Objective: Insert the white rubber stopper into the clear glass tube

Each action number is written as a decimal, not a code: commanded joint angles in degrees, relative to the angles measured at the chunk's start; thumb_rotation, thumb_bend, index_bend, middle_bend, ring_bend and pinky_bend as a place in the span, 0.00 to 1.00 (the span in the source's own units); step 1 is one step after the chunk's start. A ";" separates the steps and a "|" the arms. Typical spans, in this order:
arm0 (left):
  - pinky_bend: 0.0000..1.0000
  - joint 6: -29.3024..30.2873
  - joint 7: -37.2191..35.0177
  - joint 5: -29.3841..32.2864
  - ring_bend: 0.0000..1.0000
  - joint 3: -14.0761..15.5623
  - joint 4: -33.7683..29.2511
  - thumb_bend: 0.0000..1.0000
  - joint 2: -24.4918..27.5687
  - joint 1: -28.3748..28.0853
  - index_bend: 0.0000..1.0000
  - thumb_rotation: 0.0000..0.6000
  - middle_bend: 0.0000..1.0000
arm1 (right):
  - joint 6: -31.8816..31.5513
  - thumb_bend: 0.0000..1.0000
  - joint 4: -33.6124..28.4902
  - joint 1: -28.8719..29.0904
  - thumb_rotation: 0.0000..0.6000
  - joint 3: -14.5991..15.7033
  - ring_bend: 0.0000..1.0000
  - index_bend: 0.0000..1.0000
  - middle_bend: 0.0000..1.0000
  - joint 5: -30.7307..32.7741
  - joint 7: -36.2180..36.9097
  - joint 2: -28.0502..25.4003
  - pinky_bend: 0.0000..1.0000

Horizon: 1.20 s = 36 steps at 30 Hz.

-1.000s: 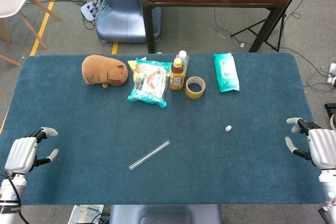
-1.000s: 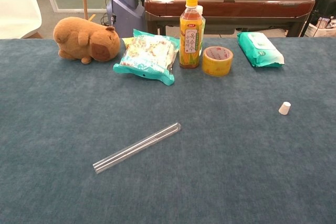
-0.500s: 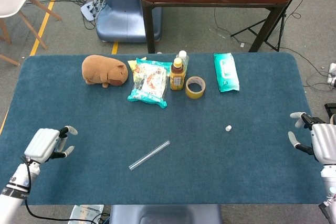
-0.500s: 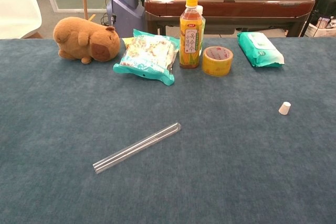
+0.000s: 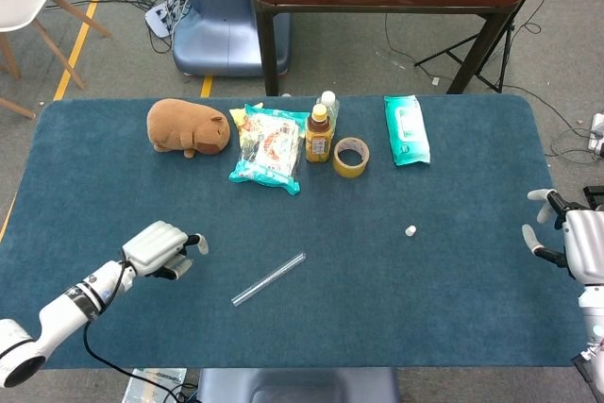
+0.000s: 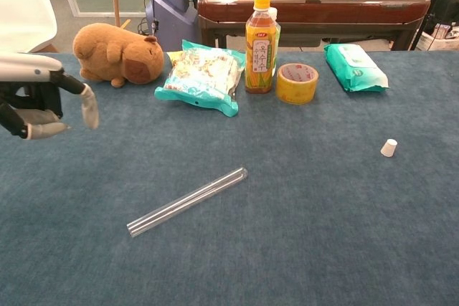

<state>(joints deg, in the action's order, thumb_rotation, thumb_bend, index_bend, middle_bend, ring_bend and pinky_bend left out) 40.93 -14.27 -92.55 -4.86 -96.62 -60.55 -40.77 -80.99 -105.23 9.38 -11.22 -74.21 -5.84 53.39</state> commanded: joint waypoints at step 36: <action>1.00 -18.84 18.55 18.31 1.00 1.47 3.43 0.61 -17.93 -21.04 0.17 1.00 0.94 | -0.77 0.34 2.12 -2.61 1.00 1.20 0.61 0.35 0.57 2.41 3.60 -0.10 0.67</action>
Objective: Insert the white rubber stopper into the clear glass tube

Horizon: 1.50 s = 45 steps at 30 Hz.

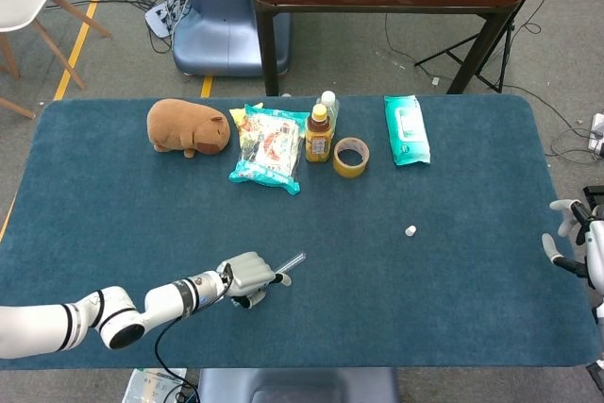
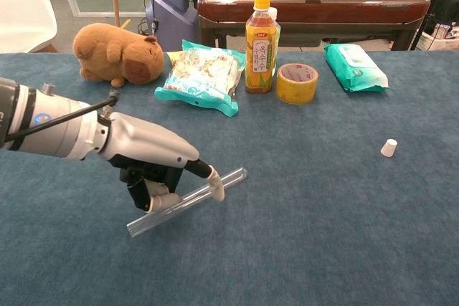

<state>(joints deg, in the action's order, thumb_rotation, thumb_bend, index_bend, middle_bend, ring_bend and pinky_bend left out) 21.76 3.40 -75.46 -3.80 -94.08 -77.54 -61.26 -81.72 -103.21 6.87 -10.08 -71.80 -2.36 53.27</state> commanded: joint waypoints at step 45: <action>1.00 6.64 6.63 20.37 1.00 5.58 9.84 0.61 -0.49 -2.01 0.19 1.00 0.94 | -0.39 0.34 -0.77 -1.29 1.00 0.60 0.65 0.35 0.58 -0.75 0.90 -0.29 0.67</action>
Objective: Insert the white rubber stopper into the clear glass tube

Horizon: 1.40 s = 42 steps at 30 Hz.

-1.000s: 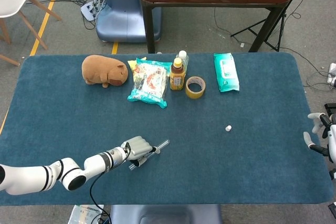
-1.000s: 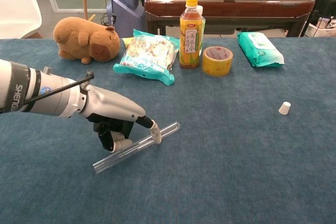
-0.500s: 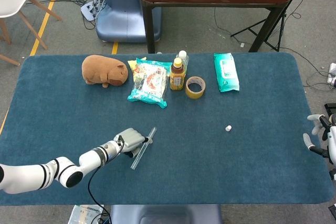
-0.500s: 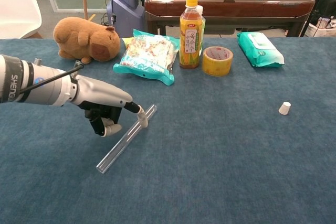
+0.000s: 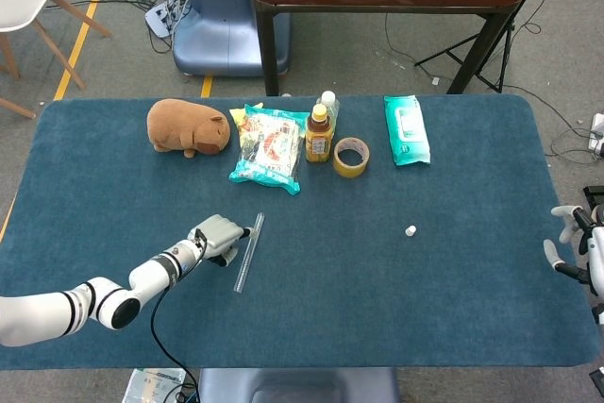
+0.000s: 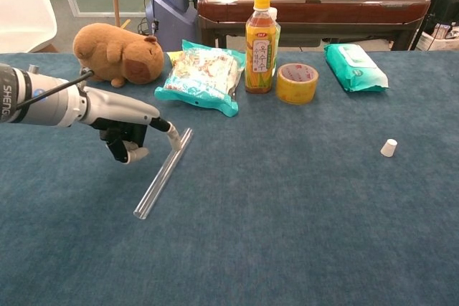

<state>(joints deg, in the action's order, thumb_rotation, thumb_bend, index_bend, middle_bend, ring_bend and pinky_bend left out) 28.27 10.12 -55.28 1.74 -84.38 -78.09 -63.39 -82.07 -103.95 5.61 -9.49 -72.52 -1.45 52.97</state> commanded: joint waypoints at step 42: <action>1.00 6.15 10.23 12.19 1.00 1.61 4.65 0.61 -5.81 -2.17 0.21 1.00 0.95 | -1.56 0.34 -0.15 -1.96 1.00 0.47 0.68 0.35 0.61 -0.51 1.37 -0.42 0.67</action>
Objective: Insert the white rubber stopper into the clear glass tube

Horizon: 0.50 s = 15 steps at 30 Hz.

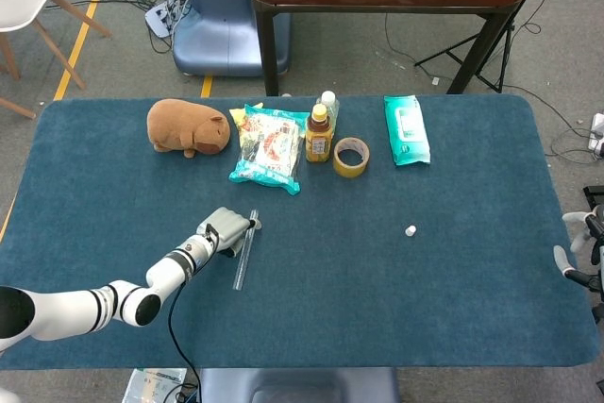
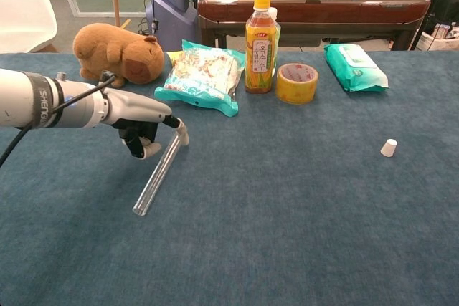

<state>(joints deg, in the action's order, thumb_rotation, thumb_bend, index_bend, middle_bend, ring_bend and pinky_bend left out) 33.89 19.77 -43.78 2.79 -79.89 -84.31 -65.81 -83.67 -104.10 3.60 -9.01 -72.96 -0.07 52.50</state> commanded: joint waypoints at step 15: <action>1.00 2.34 1.87 4.76 1.00 3.93 -1.73 0.61 5.69 3.48 0.21 1.00 0.95 | 1.38 0.34 -0.18 1.20 1.00 -0.07 0.68 0.35 0.61 -0.81 -0.74 0.56 0.67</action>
<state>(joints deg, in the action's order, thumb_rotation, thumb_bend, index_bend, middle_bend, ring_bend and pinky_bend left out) 36.11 21.55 -39.15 6.59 -81.50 -78.77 -62.45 -82.28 -104.29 4.81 -9.08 -73.77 -0.86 53.05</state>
